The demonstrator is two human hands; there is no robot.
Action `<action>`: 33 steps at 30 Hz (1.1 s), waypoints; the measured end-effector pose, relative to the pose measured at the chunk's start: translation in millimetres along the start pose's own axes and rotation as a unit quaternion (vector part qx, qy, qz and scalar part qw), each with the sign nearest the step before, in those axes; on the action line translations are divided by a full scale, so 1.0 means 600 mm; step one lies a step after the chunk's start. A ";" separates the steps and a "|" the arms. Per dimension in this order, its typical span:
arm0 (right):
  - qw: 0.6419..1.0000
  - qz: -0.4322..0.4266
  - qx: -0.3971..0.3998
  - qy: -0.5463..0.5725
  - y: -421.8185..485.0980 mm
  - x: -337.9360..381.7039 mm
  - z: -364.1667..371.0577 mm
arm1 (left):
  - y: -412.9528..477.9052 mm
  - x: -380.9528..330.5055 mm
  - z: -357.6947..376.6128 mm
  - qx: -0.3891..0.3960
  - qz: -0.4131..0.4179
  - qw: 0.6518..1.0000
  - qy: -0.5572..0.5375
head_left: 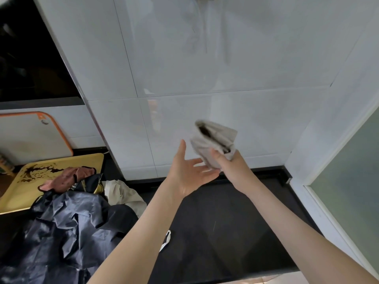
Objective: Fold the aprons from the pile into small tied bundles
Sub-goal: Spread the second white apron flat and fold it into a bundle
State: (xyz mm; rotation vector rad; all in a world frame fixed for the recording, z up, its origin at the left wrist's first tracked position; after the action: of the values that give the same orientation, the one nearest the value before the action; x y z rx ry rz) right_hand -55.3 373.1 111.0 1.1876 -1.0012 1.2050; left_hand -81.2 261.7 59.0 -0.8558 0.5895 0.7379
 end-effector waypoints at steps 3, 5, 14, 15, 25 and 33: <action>0.977 0.011 0.140 -0.159 -0.012 -0.015 0.035 | 0.002 -0.015 0.001 0.037 0.027 0.997 -0.056; 0.965 0.037 0.170 -0.198 -0.019 -0.031 0.036 | 0.001 -0.022 -0.018 0.050 0.013 0.999 -0.018; 0.953 0.118 0.223 -0.165 -0.039 -0.051 0.022 | 0.007 -0.004 -0.077 -0.044 -0.123 0.961 0.244; 0.960 0.114 0.209 -0.145 -0.037 -0.049 0.018 | 0.011 -0.005 -0.078 -0.058 -0.096 0.962 0.249; 0.994 0.062 -0.055 0.069 -0.007 -0.087 -0.015 | 0.001 -0.017 -0.040 -0.081 0.157 0.947 0.268; 0.998 0.033 -0.051 -0.023 -0.003 -0.073 -0.023 | -0.027 -0.019 -0.003 0.007 0.244 0.896 0.371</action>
State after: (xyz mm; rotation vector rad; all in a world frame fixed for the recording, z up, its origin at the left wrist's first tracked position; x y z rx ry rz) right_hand -59.3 380.7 65.8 1.1135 -1.1300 1.1692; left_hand -75.8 249.0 73.5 -0.9835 1.5351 0.8429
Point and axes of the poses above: each hand's wrist, its own y-axis towards the middle knuckle, its own z-axis out of the palm, x = y × z, the point moved 5 cm from there along y, towards the middle knuckle, and after that the axes turned 15 degrees about y, right-handed, at the moved point
